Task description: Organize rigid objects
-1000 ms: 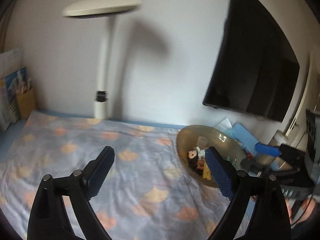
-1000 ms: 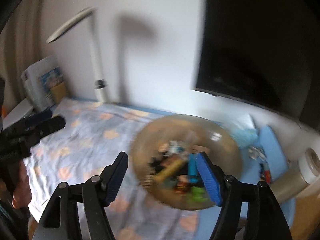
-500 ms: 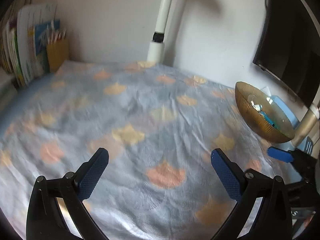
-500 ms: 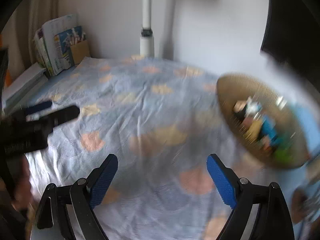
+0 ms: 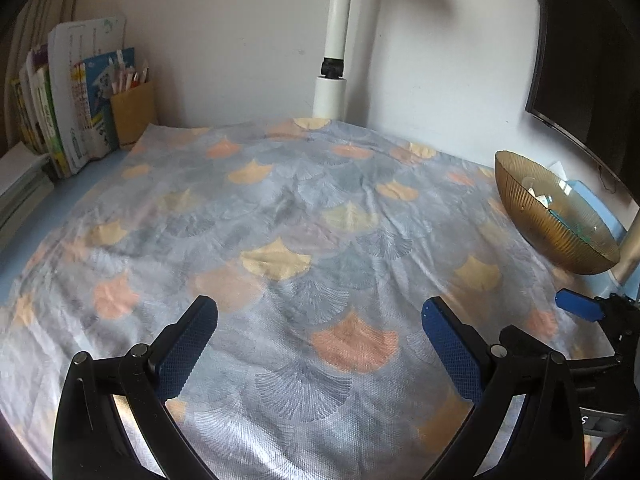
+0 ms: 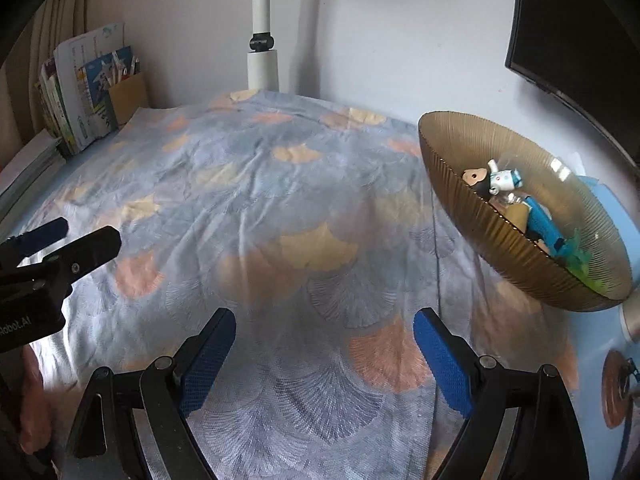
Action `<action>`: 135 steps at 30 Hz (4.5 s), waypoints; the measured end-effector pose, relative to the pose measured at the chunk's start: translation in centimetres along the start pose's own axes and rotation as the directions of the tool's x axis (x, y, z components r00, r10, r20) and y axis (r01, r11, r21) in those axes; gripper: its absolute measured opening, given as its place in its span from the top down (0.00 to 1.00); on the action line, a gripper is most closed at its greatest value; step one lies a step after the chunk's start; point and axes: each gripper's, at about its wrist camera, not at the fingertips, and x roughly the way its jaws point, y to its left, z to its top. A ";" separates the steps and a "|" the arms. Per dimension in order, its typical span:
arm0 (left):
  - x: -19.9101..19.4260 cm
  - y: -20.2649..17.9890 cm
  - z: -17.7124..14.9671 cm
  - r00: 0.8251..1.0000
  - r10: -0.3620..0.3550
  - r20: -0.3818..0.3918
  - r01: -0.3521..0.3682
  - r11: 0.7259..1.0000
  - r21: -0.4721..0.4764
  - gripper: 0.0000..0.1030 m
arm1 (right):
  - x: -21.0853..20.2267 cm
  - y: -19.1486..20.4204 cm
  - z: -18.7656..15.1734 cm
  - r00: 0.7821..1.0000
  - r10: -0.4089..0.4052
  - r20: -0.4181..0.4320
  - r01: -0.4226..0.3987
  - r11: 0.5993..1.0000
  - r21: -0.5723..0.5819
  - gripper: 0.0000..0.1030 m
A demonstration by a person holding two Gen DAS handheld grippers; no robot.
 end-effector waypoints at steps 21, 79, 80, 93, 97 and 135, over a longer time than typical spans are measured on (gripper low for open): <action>0.5 -0.4 0.0 1.000 0.013 -0.021 -0.013 1.000 0.021 0.01 | 0.6 -0.1 0.0 0.999 -0.005 -0.039 0.006 1.000 0.003 0.11; 1.5 1.6 0.3 0.995 0.005 -0.102 -0.014 0.996 -0.088 0.01 | 1.2 -0.1 -0.1 0.998 0.007 -0.069 -0.007 1.000 -0.002 0.11; 1.5 1.6 0.3 0.995 0.006 -0.102 -0.015 0.996 -0.090 0.01 | 1.3 -0.1 -0.1 0.998 0.007 -0.069 -0.007 1.000 -0.003 0.11; 1.7 1.7 0.3 0.993 0.003 -0.114 -0.015 0.995 -0.101 0.01 | 1.1 0.0 -0.3 0.997 0.009 -0.070 -0.009 1.000 -0.002 0.11; 1.9 1.7 0.2 0.993 0.003 -0.121 -0.016 0.995 -0.102 0.01 | 1.1 0.0 -0.3 0.997 0.010 -0.081 -0.010 1.000 0.002 0.11; 4.9 1.3 -0.1 0.952 0.182 -0.245 -0.202 0.978 -0.060 0.00 | 2.9 -0.1 0.2 0.983 0.089 -0.159 -0.094 0.995 -0.024 0.00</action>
